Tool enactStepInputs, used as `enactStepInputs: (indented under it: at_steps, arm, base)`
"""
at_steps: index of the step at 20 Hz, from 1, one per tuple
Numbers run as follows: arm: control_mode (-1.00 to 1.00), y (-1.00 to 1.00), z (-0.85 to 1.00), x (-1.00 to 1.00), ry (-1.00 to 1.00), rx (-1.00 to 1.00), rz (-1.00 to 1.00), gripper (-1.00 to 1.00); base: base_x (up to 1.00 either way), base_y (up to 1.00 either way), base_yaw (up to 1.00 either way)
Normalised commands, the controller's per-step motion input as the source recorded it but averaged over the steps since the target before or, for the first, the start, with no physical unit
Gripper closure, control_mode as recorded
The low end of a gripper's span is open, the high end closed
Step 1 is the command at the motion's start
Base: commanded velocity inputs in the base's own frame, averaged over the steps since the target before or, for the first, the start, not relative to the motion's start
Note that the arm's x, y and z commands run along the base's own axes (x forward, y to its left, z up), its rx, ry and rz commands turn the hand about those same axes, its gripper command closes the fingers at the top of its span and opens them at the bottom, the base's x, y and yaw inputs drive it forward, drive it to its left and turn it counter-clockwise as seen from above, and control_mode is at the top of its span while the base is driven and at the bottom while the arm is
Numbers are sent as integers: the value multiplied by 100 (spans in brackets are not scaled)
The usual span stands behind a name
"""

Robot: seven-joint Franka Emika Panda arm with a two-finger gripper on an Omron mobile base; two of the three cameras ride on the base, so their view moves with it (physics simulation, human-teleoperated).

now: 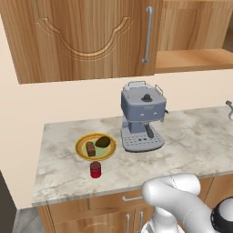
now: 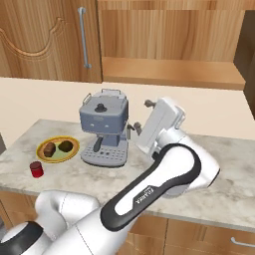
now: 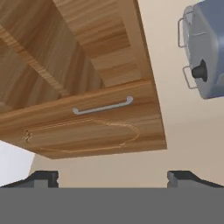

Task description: Pick the avocado and bread from the counter and place them on the plate. Then pick the jam from the cabinet and place it next to the plate. Lastly close the cabinet door.

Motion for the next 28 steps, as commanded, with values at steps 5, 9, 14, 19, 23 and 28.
enactStepInputs:
  at_steps: [5,9,14,19,23,28]
  arm:
    - [-100,-57,-24,-7,3,14,0,-100]
    - [-100,-65,-2,-6,0,14,0,-100]
    - [-100,-74,-2,-9,0,15,2,-100]
    - [-100,-64,-9,-12,0,10,2,-100]
    - [-100,-59,-3,-19,0,8,4,-100]
    - [-100,-48,-2,-5,0,5,4,-100]
  base:
    - [0,0,0]
    - [0,0,0]
    - [0,0,0]
    - [0,0,0]
    - [0,0,0]
    - [0,0,0]
